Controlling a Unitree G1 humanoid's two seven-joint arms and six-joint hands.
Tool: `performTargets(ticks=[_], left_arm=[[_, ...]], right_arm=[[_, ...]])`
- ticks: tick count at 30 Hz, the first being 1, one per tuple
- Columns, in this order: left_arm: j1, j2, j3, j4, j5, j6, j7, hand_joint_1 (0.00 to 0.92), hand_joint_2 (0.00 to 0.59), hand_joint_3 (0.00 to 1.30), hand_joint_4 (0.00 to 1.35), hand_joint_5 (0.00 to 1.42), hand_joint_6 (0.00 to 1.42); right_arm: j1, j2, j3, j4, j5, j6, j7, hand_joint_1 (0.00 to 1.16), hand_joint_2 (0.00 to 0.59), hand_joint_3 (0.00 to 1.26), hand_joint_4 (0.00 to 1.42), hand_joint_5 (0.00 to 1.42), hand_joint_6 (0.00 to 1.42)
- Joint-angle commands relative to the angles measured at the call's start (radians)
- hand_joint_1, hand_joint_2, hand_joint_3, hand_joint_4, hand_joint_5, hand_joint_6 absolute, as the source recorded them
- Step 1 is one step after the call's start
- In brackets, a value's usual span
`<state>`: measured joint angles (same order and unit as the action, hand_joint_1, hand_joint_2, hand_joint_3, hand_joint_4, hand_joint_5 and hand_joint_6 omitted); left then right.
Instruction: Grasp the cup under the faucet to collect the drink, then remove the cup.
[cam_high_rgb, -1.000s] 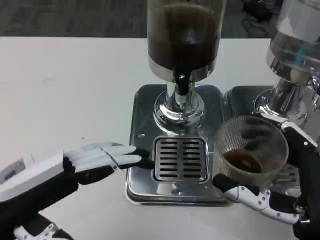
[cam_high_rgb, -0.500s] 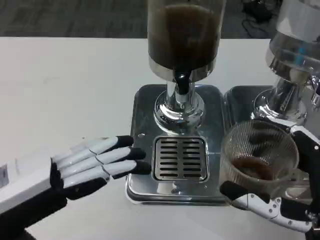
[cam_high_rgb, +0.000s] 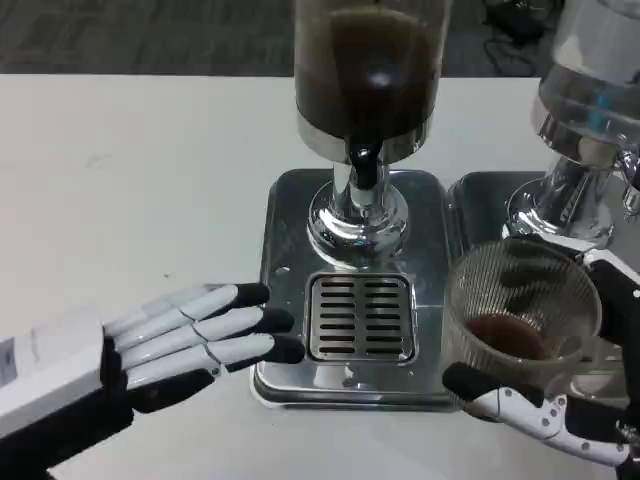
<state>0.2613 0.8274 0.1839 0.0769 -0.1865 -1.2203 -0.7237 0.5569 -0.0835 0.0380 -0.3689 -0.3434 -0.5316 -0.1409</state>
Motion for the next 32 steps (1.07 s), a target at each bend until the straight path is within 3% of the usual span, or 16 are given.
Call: performTargets(ticks=[1,32], left_arm=[[0.002,0.033,-0.009,-0.017,0.002,-0.002,0.014,0.000,0.034,0.13,0.00,0.00,0.04],[0.002,0.034,-0.016,-0.023,-0.008,0.026,0.017,0.000,0.034,0.14,0.00,0.00,0.04]], right_arm=[[0.000,0.010,-0.002,-0.039,0.029,-0.008,0.003,1.05,0.062,0.92,1.08,1.20,1.42],[-0.017,0.014,0.003,-0.036,0.043,0.000,0.019,1.04,0.061,0.93,1.10,1.22,1.42]])
